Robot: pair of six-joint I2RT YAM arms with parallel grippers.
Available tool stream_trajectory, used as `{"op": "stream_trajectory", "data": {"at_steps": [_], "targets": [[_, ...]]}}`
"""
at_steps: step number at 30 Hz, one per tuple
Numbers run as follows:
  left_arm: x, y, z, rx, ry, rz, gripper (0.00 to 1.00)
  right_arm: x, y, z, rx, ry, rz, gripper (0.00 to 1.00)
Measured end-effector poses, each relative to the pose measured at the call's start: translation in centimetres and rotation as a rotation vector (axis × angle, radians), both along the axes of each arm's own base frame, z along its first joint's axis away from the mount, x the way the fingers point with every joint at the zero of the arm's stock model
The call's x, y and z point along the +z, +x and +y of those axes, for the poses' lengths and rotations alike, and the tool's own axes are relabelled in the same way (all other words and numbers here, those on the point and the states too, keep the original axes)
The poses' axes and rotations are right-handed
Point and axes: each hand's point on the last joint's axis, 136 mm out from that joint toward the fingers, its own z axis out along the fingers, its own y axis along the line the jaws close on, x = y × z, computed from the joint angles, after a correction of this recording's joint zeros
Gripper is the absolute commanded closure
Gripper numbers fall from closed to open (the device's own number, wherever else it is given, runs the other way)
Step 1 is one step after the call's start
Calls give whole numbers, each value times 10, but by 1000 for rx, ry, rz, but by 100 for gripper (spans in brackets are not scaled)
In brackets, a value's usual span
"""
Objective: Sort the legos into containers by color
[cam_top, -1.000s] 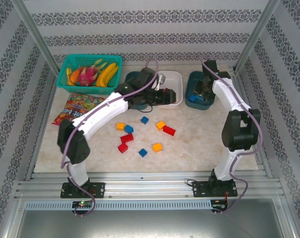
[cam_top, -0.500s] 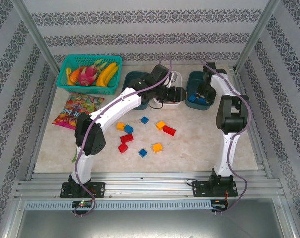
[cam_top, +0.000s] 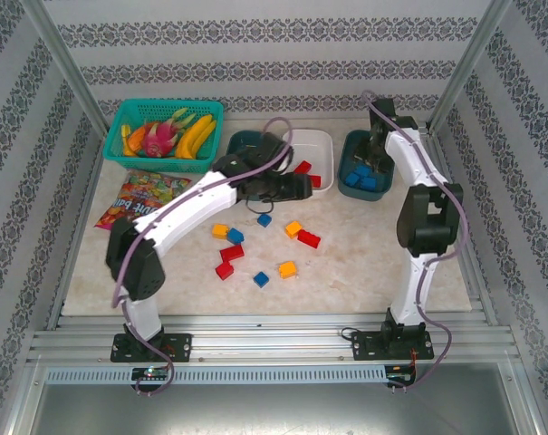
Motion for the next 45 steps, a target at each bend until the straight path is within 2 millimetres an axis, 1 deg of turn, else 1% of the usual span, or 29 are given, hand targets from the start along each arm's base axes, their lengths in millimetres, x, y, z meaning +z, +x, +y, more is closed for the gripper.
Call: {"op": "stream_trajectory", "data": {"at_steps": [1, 2, 3, 4, 5, 7, 8, 9, 10, 11, 13, 14, 16, 17, 18, 19, 21, 24, 27, 31, 33, 36, 41, 45], "targets": [[1, -4, 18, 54, 1, 16, 28, 20, -4, 12, 31, 6, -56, 34], [-1, -7, 40, 124, 0, 38, 28, 37, -11, 26, 68, 15, -108, 34], [-3, -8, 57, 183, -4, 57, 28, 54, -21, 43, 116, 27, -161, 33], [-8, -10, 80, 263, -7, 84, 28, 68, -32, 63, 174, 43, -213, 32], [-16, -13, 101, 341, -8, 112, 29, 82, -49, 88, 256, 63, -273, 31], [-33, -19, 135, 484, -10, 171, 29, 96, -81, 136, 418, 110, -364, 30], [-46, -25, 150, 557, -8, 213, 29, 98, -103, 165, 519, 149, -408, 29], [-56, -29, 157, 606, -7, 243, 29, 96, -122, 185, 595, 181, -433, 27], [-68, -34, 165, 660, -5, 284, 29, 88, -143, 206, 676, 216, -455, 22], [-80, -39, 170, 712, -3, 324, 30, 77, -165, 221, 745, 244, -466, 17], [-98, -45, 175, 790, -5, 390, 29, 53, -195, 237, 828, 270, -464, 14], [-106, -45, 176, 829, -9, 422, 29, 41, -209, 242, 864, 275, -460, 11], [-120, -43, 176, 890, -17, 470, 28, 27, -228, 249, 922, 275, -457, 8], [-126, -41, 176, 915, -21, 488, 27, 25, -235, 254, 948, 277, -464, 8], [-132, -39, 176, 940, -22, 507, 27, 26, -240, 258, 968, 282, -475, 4], [-139, -38, 177, 966, -20, 527, 26, 29, -244, 262, 986, 288, -493, 4], [-151, -37, 179, 1010, -12, 559, 26, 38, -245, 267, 998, 298, -528, 4], [-165, -35, 182, 1062, -5, 592, 27, 47, -244, 268, 999, 307, -566, 4], [-176, -30, 185, 1093, -1, 608, 28, 50, -243, 269, 999, 310, -577, 4], [-184, -17, 186, 1112, -6, 607, 31, 51, -243, 269, 999, 311, -579, 5], [-188, -13, 184, 1113, -7, 607, 36, 51, -243, 269, 999, 311, -579, 5], [-195, -11, 184, 1119, -3, 613, 48, 51, -243, 269, 1000, 311, -579, 5], [-197, -12, 185, 1129, 0, 620, 65, 50, -244, 269, 1001, 312, -578, 6], [-194, -10, 186, 1124, 3, 601, 70, 50, -243, 268, 993, 310, -573, 6]]}}
